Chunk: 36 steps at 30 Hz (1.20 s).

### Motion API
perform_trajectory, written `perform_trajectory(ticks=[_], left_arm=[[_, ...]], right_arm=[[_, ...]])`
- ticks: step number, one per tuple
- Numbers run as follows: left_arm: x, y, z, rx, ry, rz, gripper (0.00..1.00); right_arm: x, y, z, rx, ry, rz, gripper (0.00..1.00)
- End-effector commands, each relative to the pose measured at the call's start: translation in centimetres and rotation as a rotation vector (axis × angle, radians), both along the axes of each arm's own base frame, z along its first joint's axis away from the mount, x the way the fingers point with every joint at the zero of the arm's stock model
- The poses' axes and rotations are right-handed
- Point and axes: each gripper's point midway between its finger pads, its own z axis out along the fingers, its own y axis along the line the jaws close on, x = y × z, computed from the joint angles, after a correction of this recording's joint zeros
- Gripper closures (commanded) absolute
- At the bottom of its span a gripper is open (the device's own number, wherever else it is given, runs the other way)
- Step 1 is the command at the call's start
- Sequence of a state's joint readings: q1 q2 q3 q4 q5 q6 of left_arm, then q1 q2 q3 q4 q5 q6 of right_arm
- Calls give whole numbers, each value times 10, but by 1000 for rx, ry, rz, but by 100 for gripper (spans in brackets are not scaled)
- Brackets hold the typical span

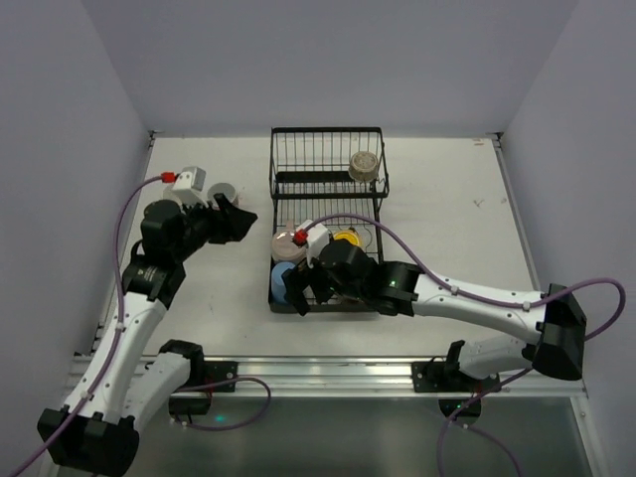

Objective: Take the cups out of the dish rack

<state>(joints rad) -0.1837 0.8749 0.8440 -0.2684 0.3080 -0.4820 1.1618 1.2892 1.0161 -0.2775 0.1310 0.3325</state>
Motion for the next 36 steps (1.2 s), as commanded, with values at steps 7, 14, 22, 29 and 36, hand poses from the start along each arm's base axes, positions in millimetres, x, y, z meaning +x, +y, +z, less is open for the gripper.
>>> perform_trajectory(ticks=[7, 14, 22, 29, 36], left_arm=[[-55, 2, -52, -74, 36, -17, 31], [-66, 7, -63, -72, 45, 7, 32], [-72, 4, -63, -83, 45, -16, 34], [-77, -8, -43, -129, 13, -87, 34], [-94, -34, -9, -252, -32, -261, 34]], right_arm=[[27, 46, 4, 26, -62, -63, 1], [40, 62, -12, 16, -69, -116, 5], [48, 57, 7, 70, -130, -193, 46], [37, 34, 74, 259, -177, -220, 69], [24, 1, 140, 485, -187, -244, 71]])
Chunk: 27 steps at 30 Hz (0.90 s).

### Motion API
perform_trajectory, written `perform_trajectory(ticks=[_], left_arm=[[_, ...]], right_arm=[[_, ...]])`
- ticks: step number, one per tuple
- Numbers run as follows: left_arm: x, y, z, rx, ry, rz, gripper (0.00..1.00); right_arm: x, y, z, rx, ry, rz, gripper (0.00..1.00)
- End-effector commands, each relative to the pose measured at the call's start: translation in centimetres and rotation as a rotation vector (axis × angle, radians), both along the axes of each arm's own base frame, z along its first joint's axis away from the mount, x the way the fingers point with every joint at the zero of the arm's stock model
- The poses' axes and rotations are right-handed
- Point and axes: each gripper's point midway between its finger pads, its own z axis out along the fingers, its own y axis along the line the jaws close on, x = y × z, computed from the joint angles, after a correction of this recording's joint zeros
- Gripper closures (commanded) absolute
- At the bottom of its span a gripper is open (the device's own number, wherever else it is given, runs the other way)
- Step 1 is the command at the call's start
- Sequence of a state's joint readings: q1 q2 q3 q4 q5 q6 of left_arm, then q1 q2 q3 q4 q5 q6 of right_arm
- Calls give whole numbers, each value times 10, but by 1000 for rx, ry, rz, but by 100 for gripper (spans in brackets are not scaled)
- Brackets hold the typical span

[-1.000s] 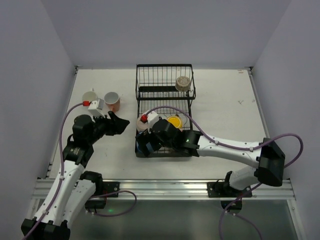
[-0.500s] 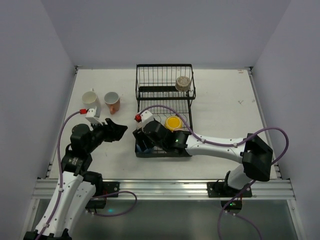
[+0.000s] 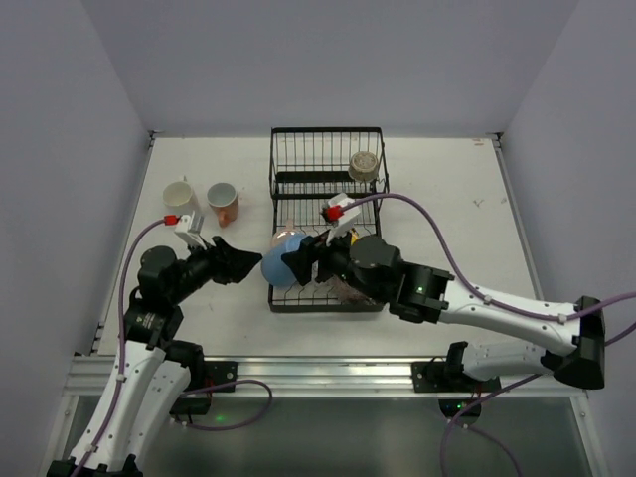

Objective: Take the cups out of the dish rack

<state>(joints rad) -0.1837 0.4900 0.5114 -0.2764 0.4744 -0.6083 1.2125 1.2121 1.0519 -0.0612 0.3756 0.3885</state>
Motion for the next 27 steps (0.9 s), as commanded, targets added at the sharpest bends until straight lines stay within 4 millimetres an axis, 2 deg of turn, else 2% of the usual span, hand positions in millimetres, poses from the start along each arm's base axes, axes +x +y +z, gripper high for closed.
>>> perform_trajectory(ticks=[1, 4, 8, 12, 16, 21, 27], left_arm=[[-19, -25, 44, -125, -66, -175, 34], [-29, -34, 60, -197, -81, -242, 34], [-38, -41, 80, -281, -100, -302, 31], [-50, -47, 81, -364, -75, -366, 15], [-62, -49, 93, -440, -91, -405, 3], [-72, -50, 97, -475, -83, -438, 1], [-86, -52, 111, -508, -110, -502, 11]], right_arm=[[-3, -12, 55, 219, -40, -30, 71], [-5, -24, 75, 292, -51, -30, 71], [-1, -40, 91, 391, -38, -39, 75], [-3, -46, 97, 473, -1, -4, 75], [-7, -44, 103, 510, 14, 25, 75], [-9, -43, 108, 578, 39, 41, 75], [-4, -29, 109, 639, 73, 52, 75]])
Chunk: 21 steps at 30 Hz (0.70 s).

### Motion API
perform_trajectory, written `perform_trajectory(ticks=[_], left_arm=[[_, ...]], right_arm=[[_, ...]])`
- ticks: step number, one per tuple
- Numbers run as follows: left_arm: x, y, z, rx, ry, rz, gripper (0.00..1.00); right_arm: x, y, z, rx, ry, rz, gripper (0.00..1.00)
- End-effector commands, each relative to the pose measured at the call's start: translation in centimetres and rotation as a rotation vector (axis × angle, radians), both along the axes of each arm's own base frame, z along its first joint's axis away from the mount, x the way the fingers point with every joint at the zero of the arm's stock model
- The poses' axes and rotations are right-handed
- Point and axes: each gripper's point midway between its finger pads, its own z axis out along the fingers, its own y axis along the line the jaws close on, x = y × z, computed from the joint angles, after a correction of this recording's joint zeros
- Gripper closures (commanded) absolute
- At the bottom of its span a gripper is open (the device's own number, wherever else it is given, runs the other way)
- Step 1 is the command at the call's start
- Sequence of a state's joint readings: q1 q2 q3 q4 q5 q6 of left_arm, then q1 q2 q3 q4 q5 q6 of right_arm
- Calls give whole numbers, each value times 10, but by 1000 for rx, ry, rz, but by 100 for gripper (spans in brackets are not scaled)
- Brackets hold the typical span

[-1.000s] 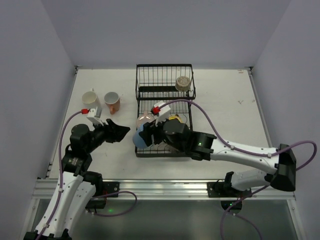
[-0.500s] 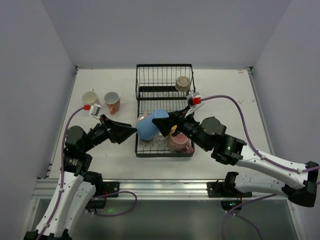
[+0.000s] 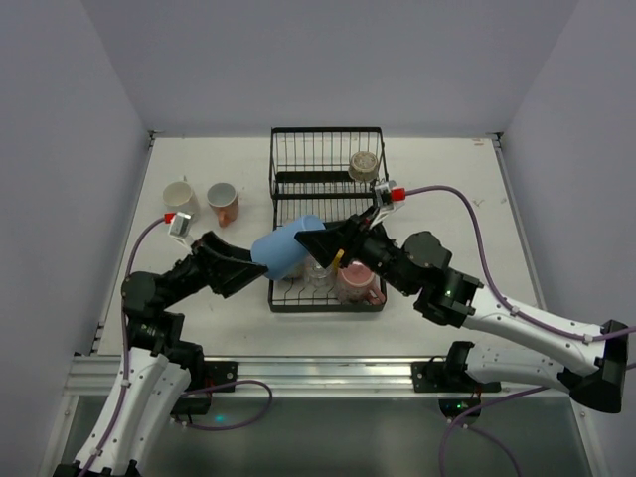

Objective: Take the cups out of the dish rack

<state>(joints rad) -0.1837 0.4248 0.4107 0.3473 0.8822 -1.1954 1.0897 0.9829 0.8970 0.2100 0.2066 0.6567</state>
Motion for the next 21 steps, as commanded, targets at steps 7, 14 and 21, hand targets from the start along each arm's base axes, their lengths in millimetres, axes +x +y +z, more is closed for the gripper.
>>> perform_trajectory(ticks=[7, 14, 21], left_arm=[[-15, 0, 32, -86, -90, -46, 47], [8, 12, 59, 12, -194, 155, 100], [58, 58, 32, 451, -65, 488, 100]], right_arm=[[-5, 42, 14, 185, 75, 144, 73], [-6, 44, -5, 184, 112, 169, 34], [1, -2, -32, 37, 104, 50, 1]])
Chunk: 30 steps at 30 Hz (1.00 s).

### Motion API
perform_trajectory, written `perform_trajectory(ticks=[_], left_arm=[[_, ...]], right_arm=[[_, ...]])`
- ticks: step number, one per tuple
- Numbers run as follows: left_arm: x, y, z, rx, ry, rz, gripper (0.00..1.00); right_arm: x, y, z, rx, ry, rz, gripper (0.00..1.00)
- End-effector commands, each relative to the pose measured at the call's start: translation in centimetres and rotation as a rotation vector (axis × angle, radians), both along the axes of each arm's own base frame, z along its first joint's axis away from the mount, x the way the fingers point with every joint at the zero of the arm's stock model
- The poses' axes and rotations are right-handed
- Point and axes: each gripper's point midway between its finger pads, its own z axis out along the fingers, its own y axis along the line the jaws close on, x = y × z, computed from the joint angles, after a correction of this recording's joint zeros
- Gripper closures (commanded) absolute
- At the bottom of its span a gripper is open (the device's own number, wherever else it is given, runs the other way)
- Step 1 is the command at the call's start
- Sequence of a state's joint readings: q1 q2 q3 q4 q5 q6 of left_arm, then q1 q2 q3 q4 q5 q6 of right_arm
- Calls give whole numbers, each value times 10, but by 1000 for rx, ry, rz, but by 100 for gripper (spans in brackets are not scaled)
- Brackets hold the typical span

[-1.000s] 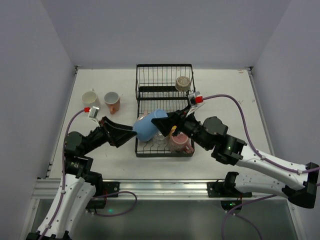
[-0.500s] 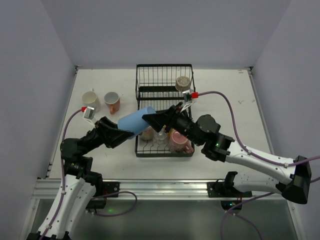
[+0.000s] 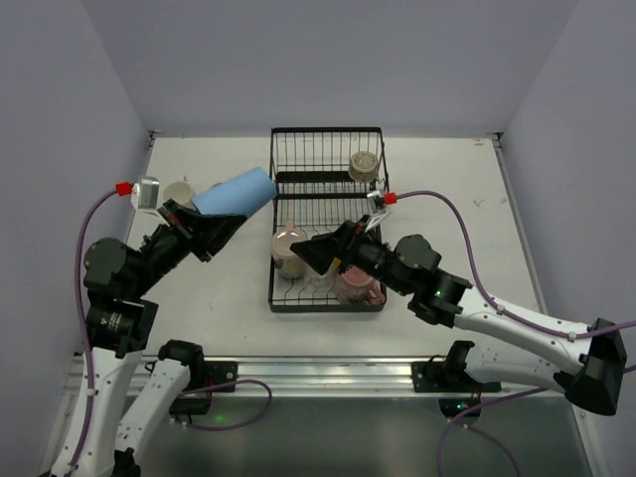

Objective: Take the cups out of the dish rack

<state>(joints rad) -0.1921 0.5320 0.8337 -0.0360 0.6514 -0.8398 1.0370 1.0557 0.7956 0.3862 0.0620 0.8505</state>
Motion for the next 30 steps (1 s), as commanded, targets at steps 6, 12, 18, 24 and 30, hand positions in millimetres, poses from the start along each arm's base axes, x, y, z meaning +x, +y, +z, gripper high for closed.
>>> perform_trajectory(ticks=[6, 12, 18, 24, 30], left_arm=[[60, 96, -96, 557, 359, 556, 100], [78, 106, -177, 766, 567, 527, 100], [101, 127, -234, 934, 741, 588, 100], [110, 138, -260, 1029, 845, 615, 98], [116, 143, -292, 1128, 967, 592, 94]], right_arm=[[-10, -70, -14, -292, -114, -100, 1], [-23, -105, -3, -426, -164, -111, 1], [-25, -124, -27, -573, -128, -118, 1], [-28, -128, -52, -633, -102, -101, 1], [-29, -127, -63, -634, -98, -95, 1]])
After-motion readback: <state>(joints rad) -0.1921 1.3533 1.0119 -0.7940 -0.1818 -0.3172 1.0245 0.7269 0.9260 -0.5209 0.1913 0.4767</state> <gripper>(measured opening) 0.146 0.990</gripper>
